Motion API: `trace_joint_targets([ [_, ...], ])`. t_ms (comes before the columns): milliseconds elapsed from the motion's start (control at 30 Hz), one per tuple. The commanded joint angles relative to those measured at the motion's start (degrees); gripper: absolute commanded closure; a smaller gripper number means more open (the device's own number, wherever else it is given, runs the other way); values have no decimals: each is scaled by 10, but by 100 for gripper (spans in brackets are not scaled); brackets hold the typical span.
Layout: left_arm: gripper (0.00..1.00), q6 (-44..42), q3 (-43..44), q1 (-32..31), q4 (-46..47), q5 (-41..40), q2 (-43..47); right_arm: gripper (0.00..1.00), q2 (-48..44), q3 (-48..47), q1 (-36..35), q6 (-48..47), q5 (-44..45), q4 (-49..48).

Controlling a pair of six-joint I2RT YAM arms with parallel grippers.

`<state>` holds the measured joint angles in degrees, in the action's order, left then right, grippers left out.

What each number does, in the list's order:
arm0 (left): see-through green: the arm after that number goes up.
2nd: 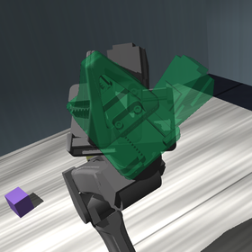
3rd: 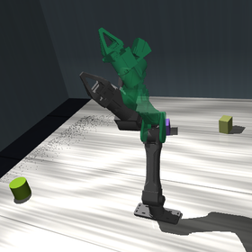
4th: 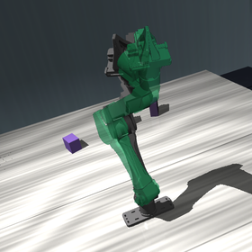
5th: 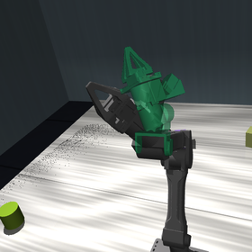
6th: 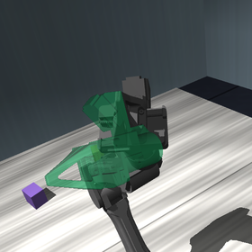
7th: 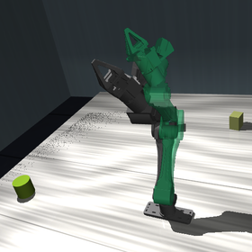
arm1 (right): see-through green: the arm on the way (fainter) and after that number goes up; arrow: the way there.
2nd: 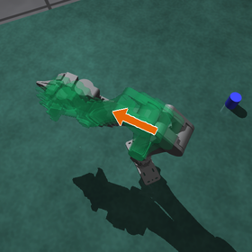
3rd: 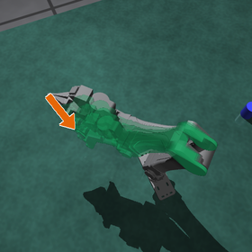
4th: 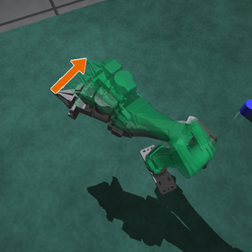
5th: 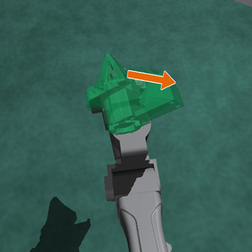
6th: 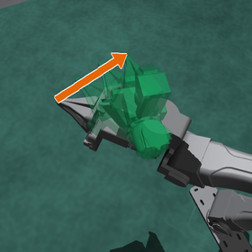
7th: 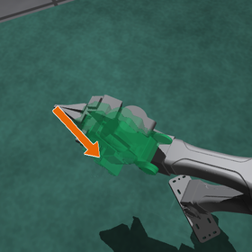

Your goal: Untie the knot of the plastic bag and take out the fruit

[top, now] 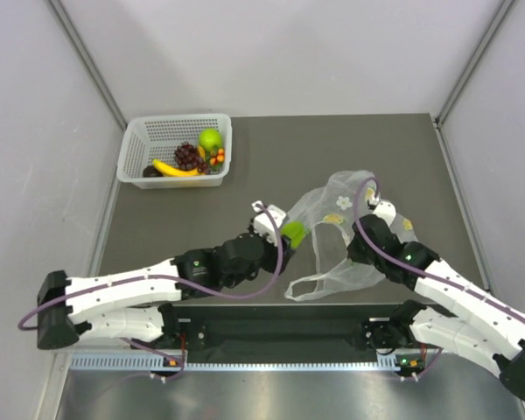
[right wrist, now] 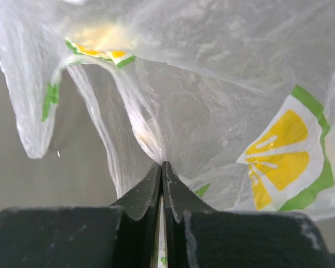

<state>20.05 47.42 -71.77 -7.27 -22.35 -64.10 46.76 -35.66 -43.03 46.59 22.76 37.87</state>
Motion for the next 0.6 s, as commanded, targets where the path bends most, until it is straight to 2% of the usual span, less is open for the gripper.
trace_joint_targets([
  [0,100,16,7,36,-94,-165,62,100,31,-31,52,-75,-67,-88],
  [67,100,-4,29,101,-97,-147,72,100,51,-48,57,-84,-73,-97],
  [100,100,-23,34,192,-73,-120,72,100,56,-53,57,-90,-78,-99],
  [133,100,-28,48,241,-60,-61,68,100,62,-58,57,-93,-83,-105],
  [167,100,-33,57,287,-49,-40,57,100,66,-61,57,-95,-91,-108],
  [200,100,-44,71,362,-36,-21,24,100,68,-63,57,-101,-94,-109],
  [267,100,-54,115,426,0,13,-20,100,71,-64,57,-106,-104,-111],
  [300,100,-55,132,481,12,30,-69,100,69,-64,57,-113,-112,-111],
  [400,100,-48,206,556,40,55,-175,100,63,-64,57,-128,-127,-112],
  [567,100,-34,330,637,45,75,-318,100,49,-70,57,-143,-141,-105],
])
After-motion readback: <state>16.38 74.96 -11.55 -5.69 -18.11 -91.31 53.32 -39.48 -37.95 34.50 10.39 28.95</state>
